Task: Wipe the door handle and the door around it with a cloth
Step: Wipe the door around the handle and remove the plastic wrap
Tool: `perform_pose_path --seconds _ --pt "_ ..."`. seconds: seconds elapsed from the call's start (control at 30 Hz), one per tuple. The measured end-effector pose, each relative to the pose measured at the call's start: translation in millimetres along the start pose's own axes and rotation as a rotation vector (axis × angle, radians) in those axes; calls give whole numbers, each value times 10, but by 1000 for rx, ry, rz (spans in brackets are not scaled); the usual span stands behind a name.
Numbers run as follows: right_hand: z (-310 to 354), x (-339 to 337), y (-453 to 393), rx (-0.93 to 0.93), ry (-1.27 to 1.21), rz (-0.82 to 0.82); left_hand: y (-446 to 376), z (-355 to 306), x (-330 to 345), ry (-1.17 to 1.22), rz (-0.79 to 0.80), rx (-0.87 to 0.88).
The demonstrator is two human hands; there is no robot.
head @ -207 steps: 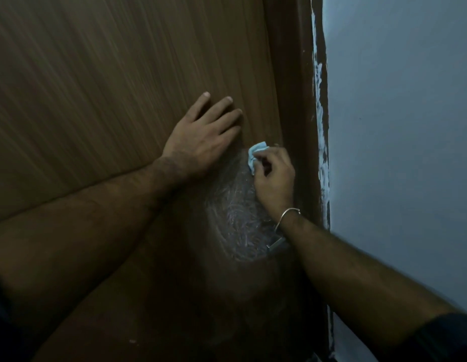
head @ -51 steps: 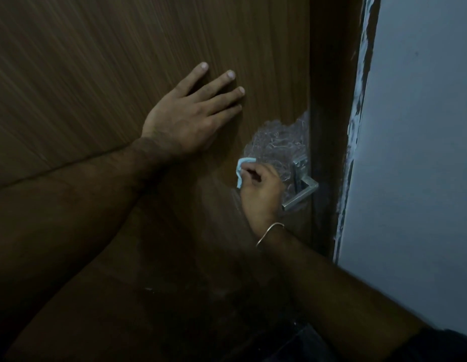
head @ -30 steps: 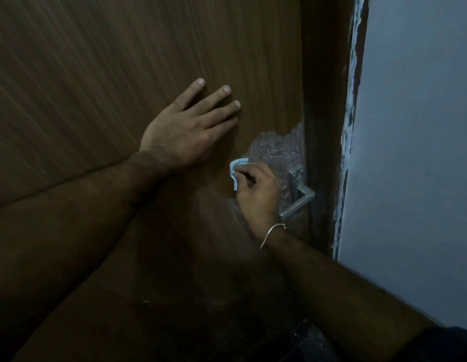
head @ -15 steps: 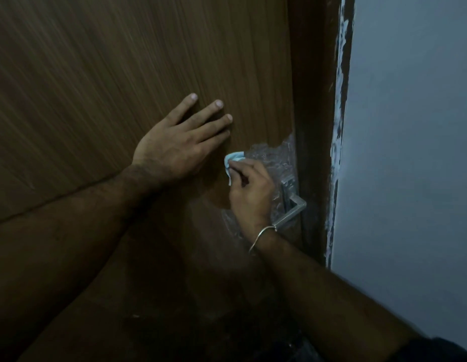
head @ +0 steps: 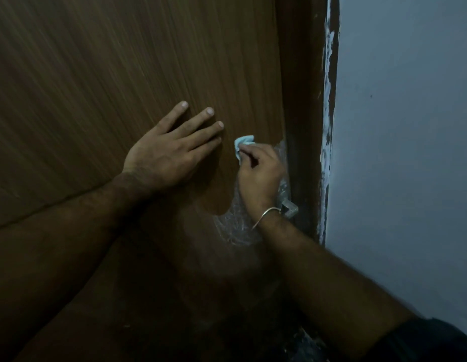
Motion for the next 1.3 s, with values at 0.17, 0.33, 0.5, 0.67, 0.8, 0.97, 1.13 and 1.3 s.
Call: perform_pose_path --seconds 0.17,0.33,0.5,0.67,0.8,0.97,1.13,1.3 --pt "-223 -116 -186 225 -60 -121 -6 1 -18 -21 13 9" --pt "-161 -109 -126 22 13 4 -4 5 -21 1 34 2" --pt "-198 -152 -182 53 50 -2 -3 10 -28 -13 78 11" --pt "-261 -212 -273 86 30 -62 -11 18 -35 1 72 24" --pt "-322 -226 -169 91 47 17 -8 26 -18 23 48 23" --pt "-434 -258 -72 171 73 92 -9 22 -2 56 35 20" --pt "-393 -219 -78 180 63 116 -8 18 3 65 31 21" --pt "-371 -188 -110 161 111 147 -6 15 -16 71 41 16"
Point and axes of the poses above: each hand's wrist, its own y-axis away from the middle knuckle, its own x-axis out of the palm, z = x × y, the point moved 2 cm from there along -y, towards the middle knuckle, and after that the axes turned 7 degrees about -x, right-handed, at the moved point
